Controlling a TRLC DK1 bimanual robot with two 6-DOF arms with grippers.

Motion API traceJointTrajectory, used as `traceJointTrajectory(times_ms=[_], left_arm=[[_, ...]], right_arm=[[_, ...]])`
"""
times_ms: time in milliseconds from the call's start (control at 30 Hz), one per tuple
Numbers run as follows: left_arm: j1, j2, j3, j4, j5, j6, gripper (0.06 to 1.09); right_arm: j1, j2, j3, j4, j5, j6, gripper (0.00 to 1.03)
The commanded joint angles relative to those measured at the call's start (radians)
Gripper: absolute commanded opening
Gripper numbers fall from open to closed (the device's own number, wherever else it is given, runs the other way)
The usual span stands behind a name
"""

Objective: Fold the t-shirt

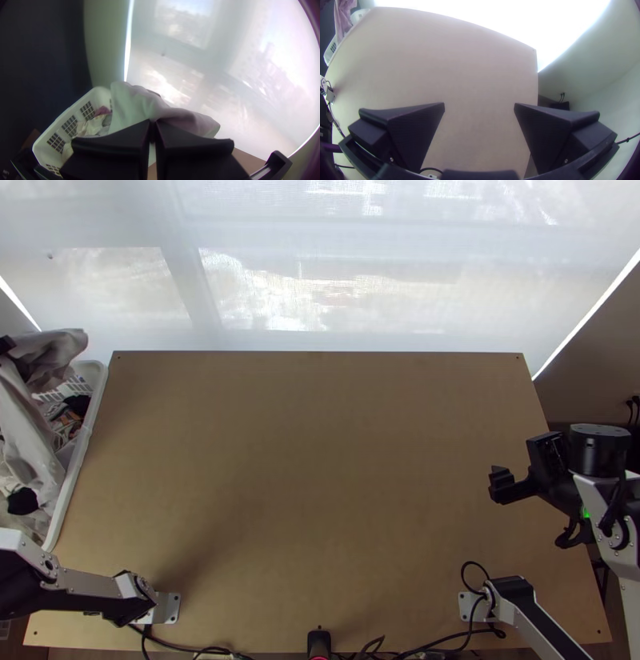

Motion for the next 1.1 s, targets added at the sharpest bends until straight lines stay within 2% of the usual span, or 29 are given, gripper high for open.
traceJointTrajectory(times_ms=[0,267,467,767,1067], left_arm=[[-0.253,-0.167,0.120,-0.014,0.034,-0.008,0.09],[-0.710,-0.194,0.161,-0.063,0.029,-0.080,0.09],[-1.043,-0.174,0.017,-0.062,-0.014,-0.109,0.09],[-1.305,-0.101,-0.172,-0.047,-0.012,-0.132,0.09],[-1.552,-0.039,-0.276,-0.048,-0.012,-0.099,0.09]], right_arm=[[0.013,-0.024,0.032,-0.014,0.003,-0.006,0.97],[0.013,-0.055,0.023,-0.040,0.003,-0.006,0.97],[0.012,-0.058,0.026,-0.060,0.004,-0.009,0.97],[-0.030,-0.072,0.032,-0.095,0.003,-0.009,0.97],[-0.065,-0.080,0.029,-0.110,0.003,-0.006,0.97]])
